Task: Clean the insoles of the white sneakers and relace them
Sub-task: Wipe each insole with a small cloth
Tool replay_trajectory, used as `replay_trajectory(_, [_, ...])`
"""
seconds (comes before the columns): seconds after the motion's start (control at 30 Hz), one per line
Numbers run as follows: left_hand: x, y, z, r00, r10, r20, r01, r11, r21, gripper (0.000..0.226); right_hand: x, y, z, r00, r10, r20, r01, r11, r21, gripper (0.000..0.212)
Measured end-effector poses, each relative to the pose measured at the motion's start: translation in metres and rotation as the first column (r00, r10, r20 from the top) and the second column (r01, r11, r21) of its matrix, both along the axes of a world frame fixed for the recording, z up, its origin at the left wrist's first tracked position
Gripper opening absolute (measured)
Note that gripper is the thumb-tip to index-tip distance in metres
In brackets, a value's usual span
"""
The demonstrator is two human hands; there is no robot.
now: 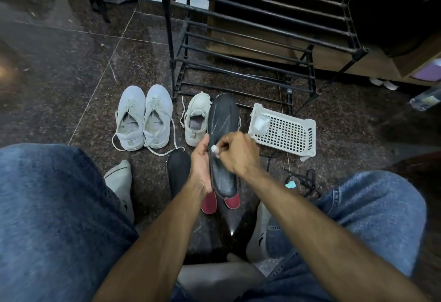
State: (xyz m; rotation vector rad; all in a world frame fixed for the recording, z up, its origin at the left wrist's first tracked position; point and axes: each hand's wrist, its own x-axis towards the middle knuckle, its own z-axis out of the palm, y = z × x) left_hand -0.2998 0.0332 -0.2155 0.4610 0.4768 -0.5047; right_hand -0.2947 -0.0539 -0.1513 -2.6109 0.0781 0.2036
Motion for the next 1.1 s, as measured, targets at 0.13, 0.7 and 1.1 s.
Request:
replay_trajectory(0.13, [0.005,0.005,-0.004,0.999,0.034,-0.016,-0.033,0.998,0.058,0.061,-0.043,0.005,0.0,0.993,0.116,-0.037,-0.114,0.992,0.062,0.019])
replay_trajectory(0.7, [0.005,0.0,-0.014,1.0,0.019,-0.005,-0.019,1.0,0.016,0.06,-0.027,-0.006,0.0,0.981,0.188,0.041,-0.184,0.979,-0.088,0.025])
replay_trajectory(1.1, [0.007,0.001,-0.024,0.999,0.047,-0.019,-0.046,0.997,0.063,0.077,-0.035,-0.005,-0.003,0.979,0.196,0.052,-0.194,0.98,-0.051,0.022])
